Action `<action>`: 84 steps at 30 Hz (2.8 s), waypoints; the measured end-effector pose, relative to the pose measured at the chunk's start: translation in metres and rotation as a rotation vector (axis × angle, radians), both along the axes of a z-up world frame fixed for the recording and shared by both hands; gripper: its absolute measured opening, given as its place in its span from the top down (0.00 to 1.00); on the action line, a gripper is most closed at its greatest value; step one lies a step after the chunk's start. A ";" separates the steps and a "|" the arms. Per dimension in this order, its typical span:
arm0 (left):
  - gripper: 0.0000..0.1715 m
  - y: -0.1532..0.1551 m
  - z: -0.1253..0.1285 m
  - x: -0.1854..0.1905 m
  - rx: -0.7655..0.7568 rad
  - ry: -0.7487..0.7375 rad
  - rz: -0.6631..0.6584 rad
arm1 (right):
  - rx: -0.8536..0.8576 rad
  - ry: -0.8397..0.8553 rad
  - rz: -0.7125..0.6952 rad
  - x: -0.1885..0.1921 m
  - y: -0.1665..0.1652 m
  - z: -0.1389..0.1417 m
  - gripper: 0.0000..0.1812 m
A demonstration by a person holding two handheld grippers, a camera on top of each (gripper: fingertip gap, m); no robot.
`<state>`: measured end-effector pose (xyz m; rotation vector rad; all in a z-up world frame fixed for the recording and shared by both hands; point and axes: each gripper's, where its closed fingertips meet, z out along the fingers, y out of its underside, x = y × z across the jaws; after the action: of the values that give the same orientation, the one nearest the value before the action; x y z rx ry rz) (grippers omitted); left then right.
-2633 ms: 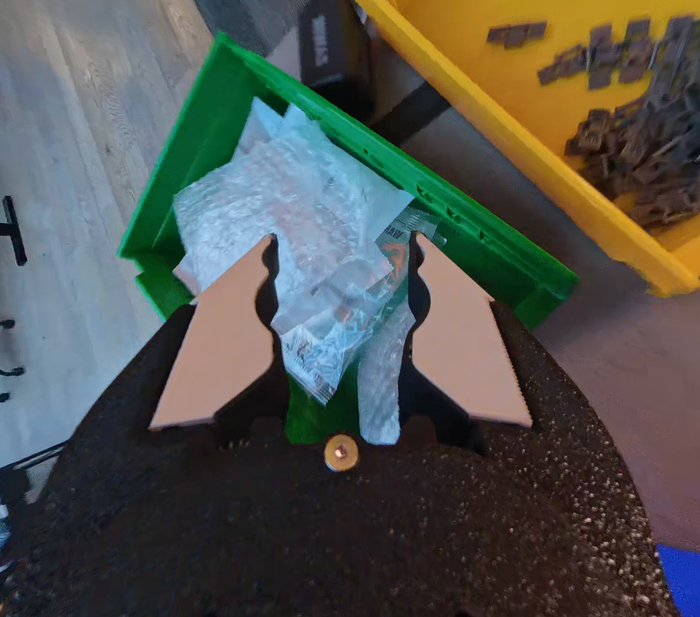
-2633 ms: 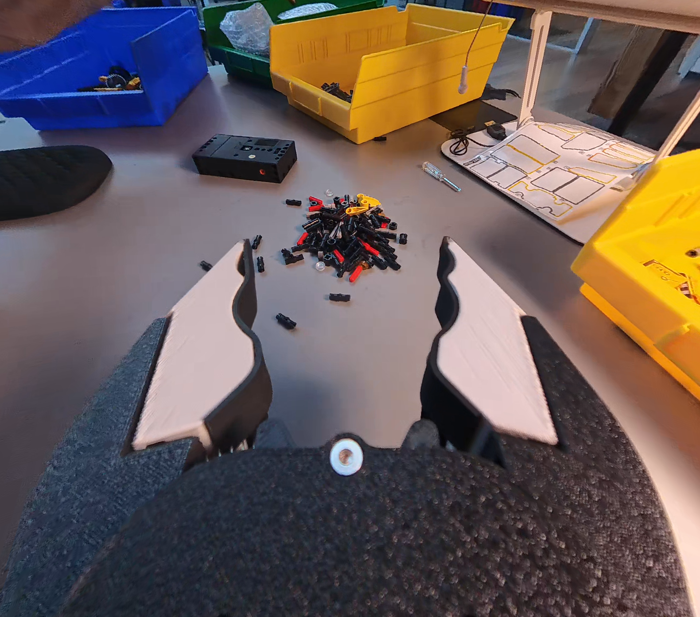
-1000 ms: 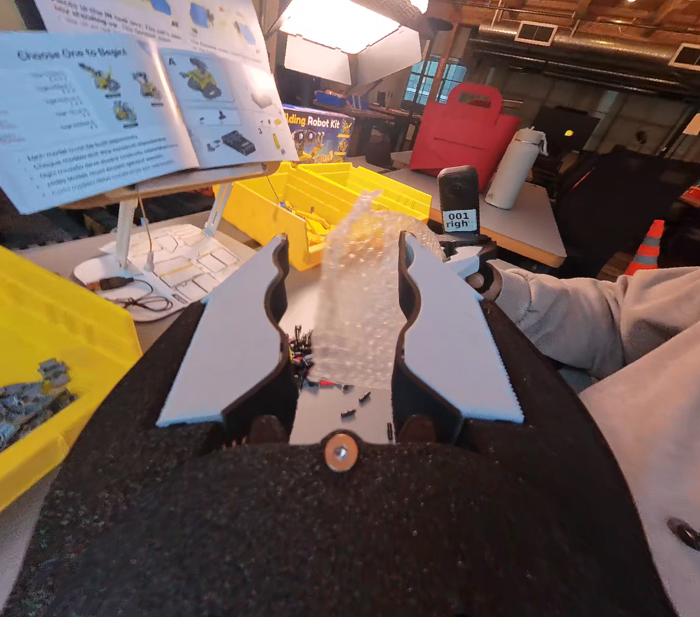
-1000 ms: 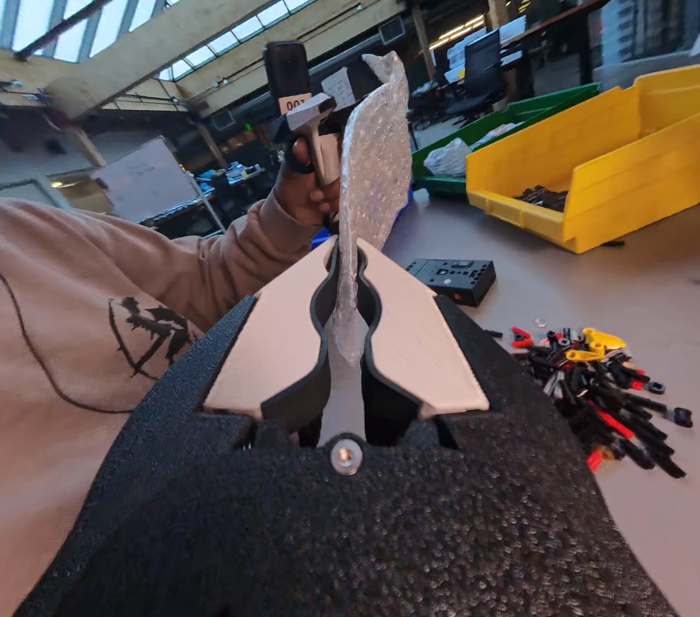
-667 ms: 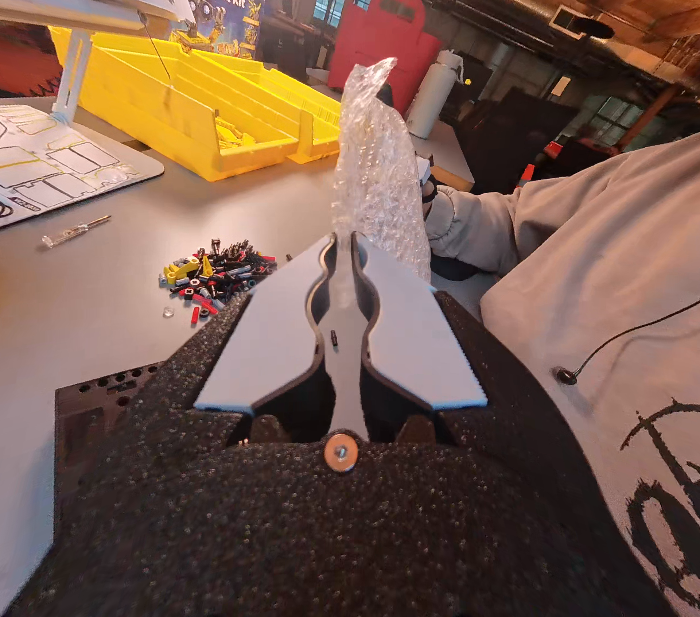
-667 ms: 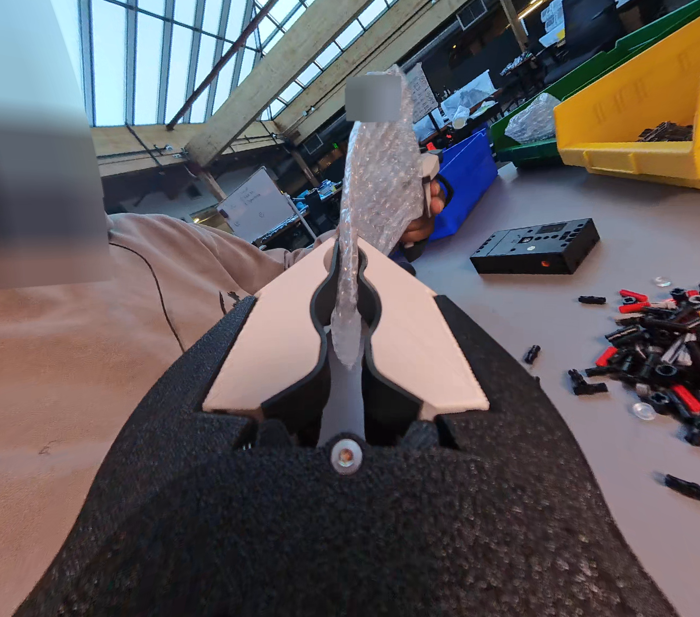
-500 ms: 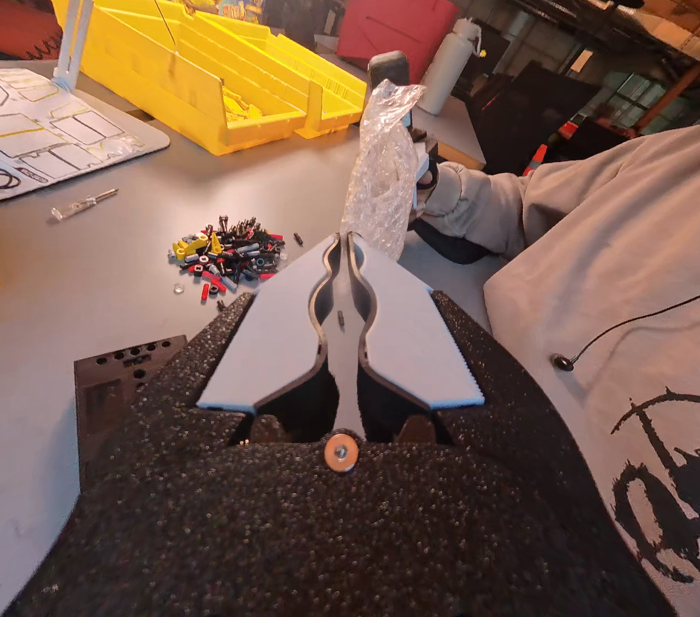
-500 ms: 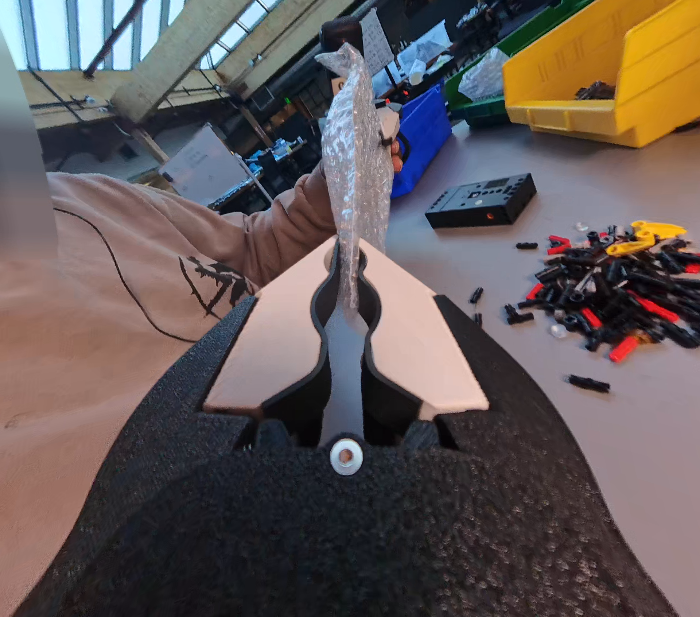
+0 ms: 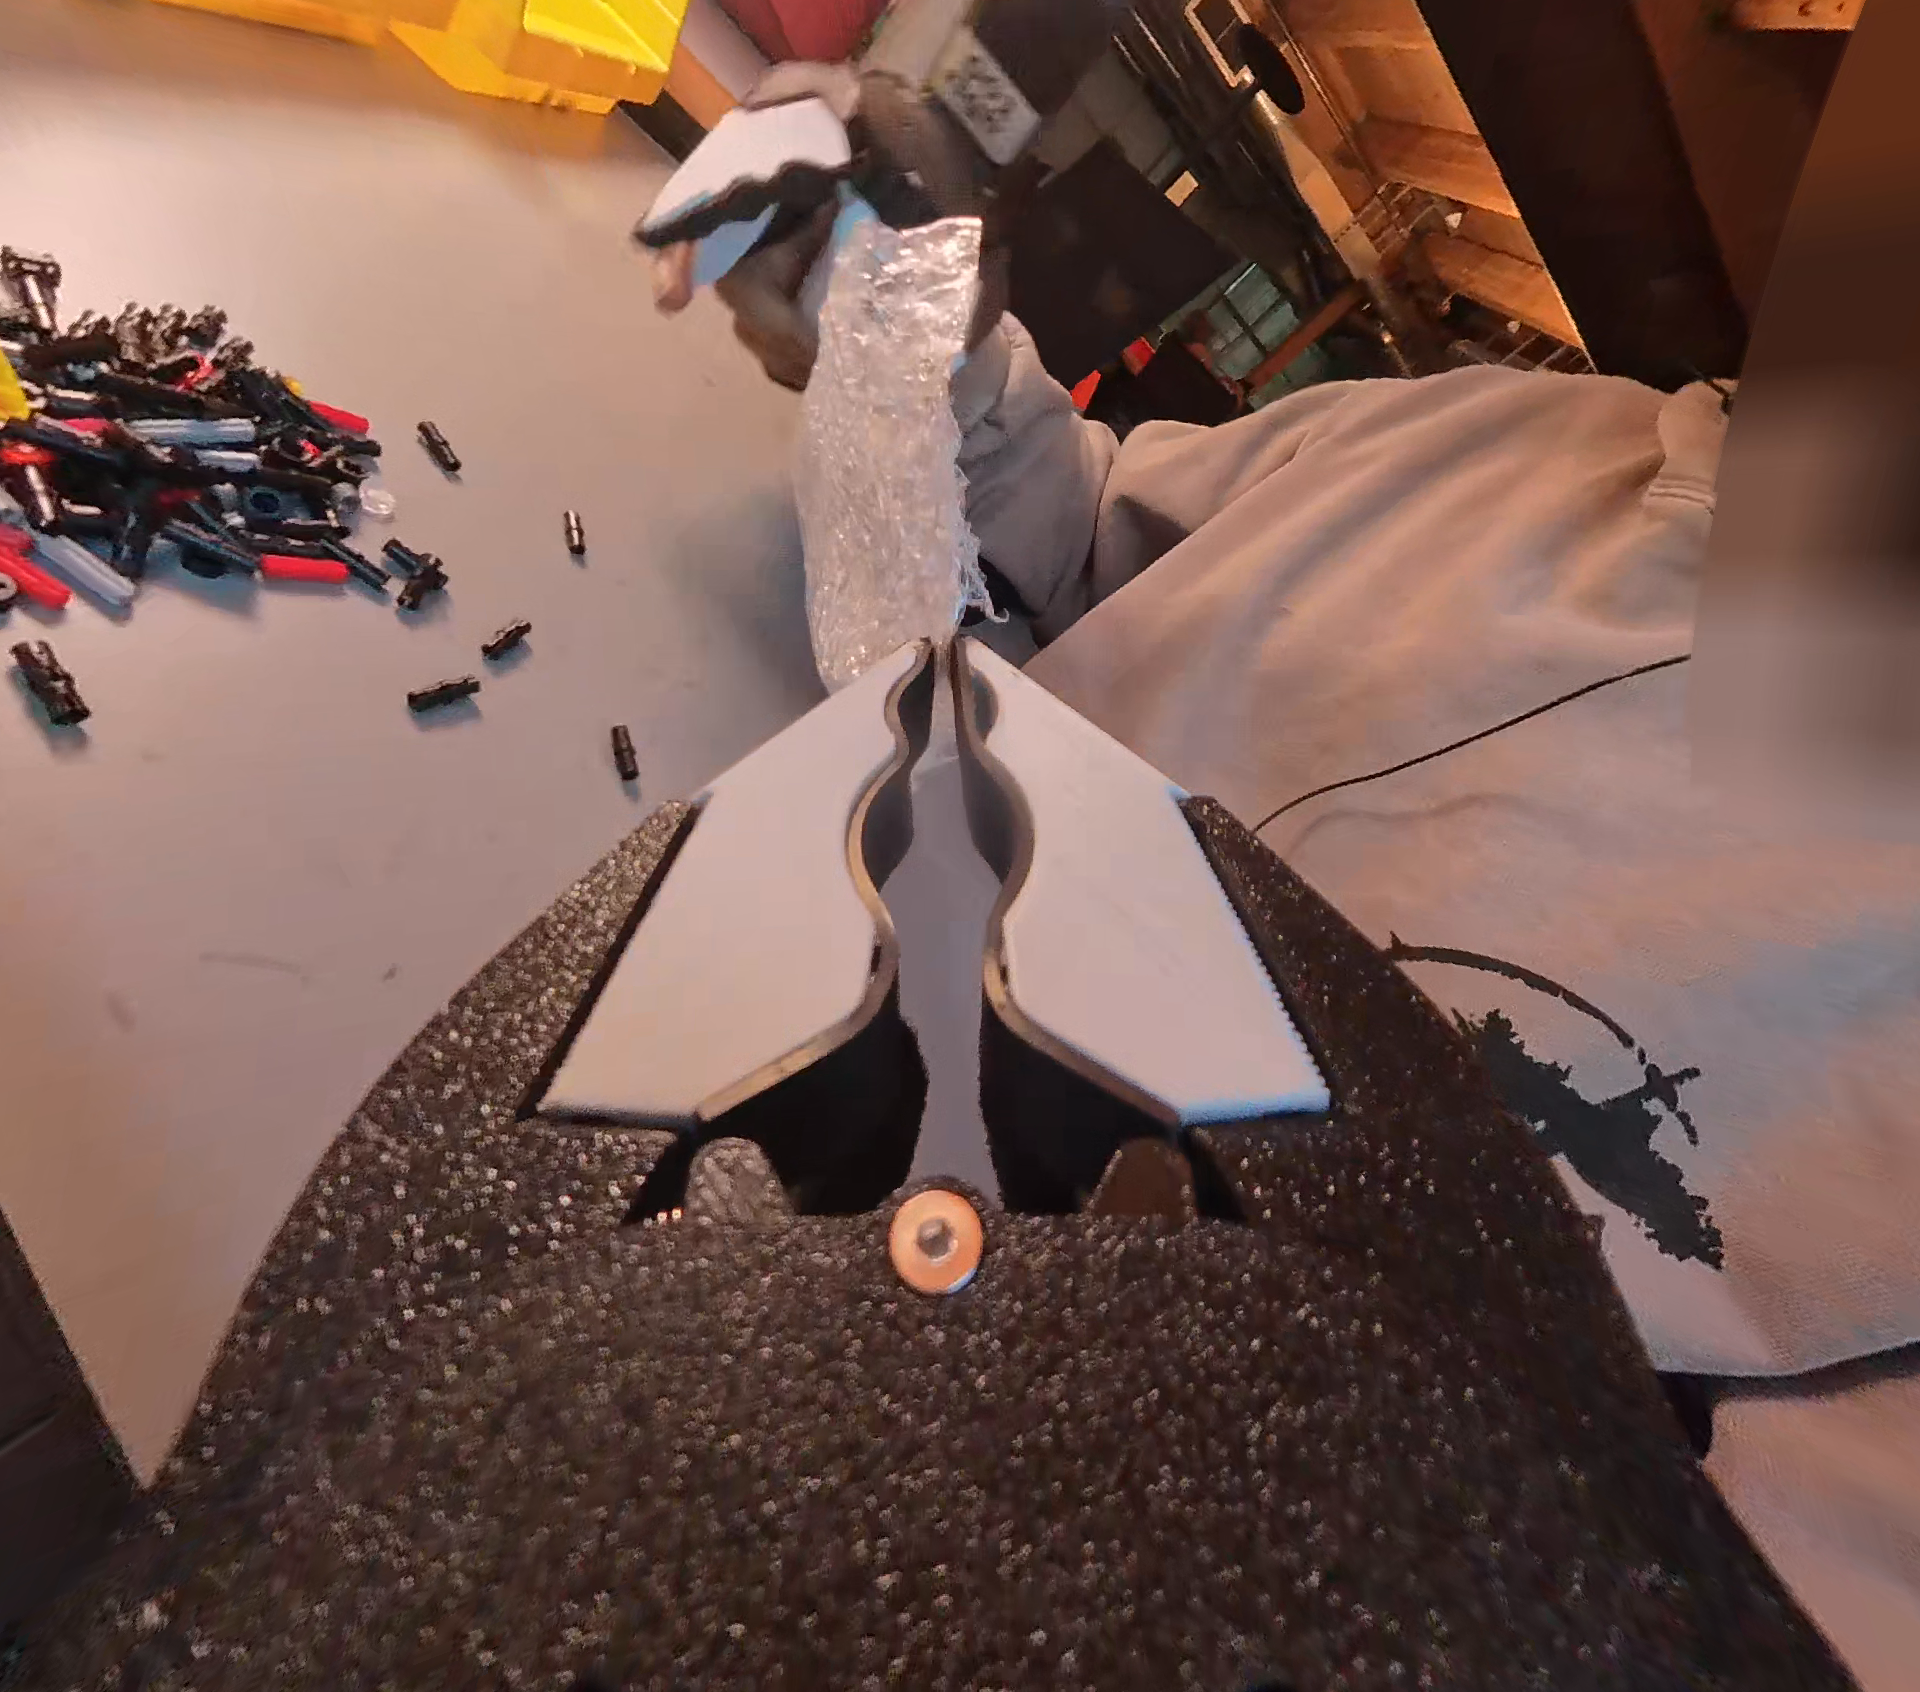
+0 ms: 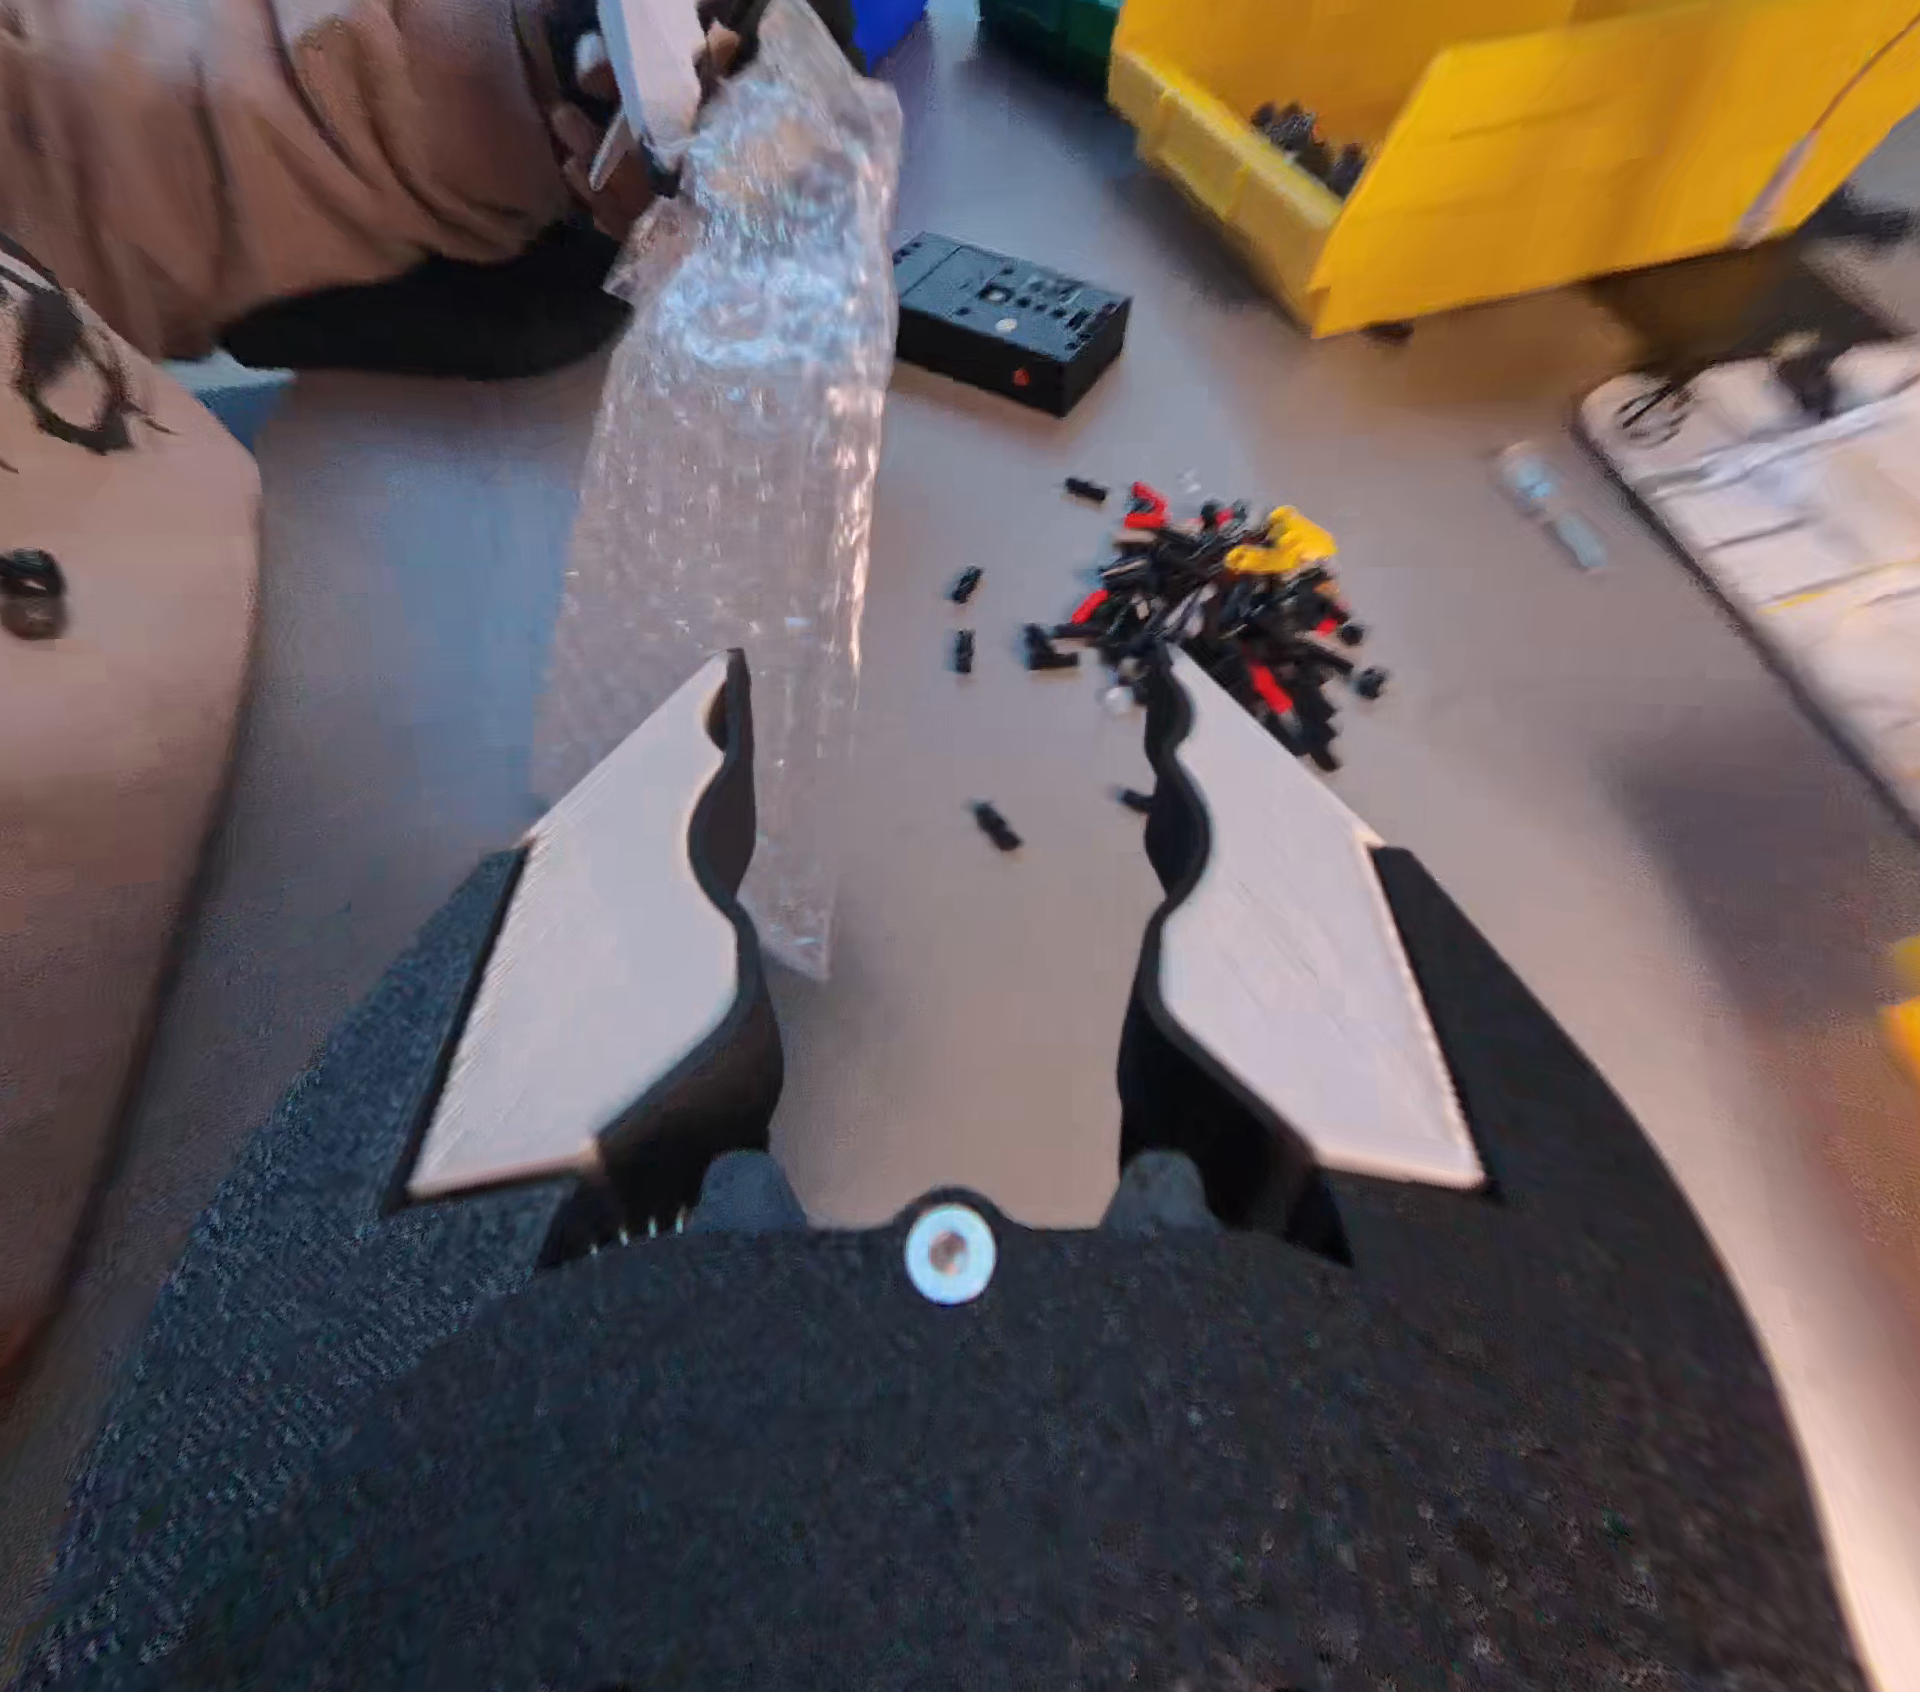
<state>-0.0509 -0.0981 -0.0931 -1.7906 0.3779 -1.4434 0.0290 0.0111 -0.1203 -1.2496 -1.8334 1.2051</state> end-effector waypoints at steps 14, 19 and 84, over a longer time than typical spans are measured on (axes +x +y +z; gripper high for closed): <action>0.99 0.009 -0.001 0.021 -0.104 0.062 -0.059 | 0.527 -0.206 0.471 -0.027 -0.092 0.011 0.69; 0.99 0.011 0.009 0.023 -0.073 0.097 -0.056 | 0.534 -0.412 0.571 -0.022 -0.086 0.006 0.74; 0.60 0.070 -0.114 -0.127 -0.215 1.041 0.523 | 0.353 -0.206 0.325 -0.010 -0.095 0.006 0.97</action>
<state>-0.1782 -0.0278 -0.2067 -2.4717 0.2238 -0.1140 0.0189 -0.0839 -0.1147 -0.9285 -2.3482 0.8782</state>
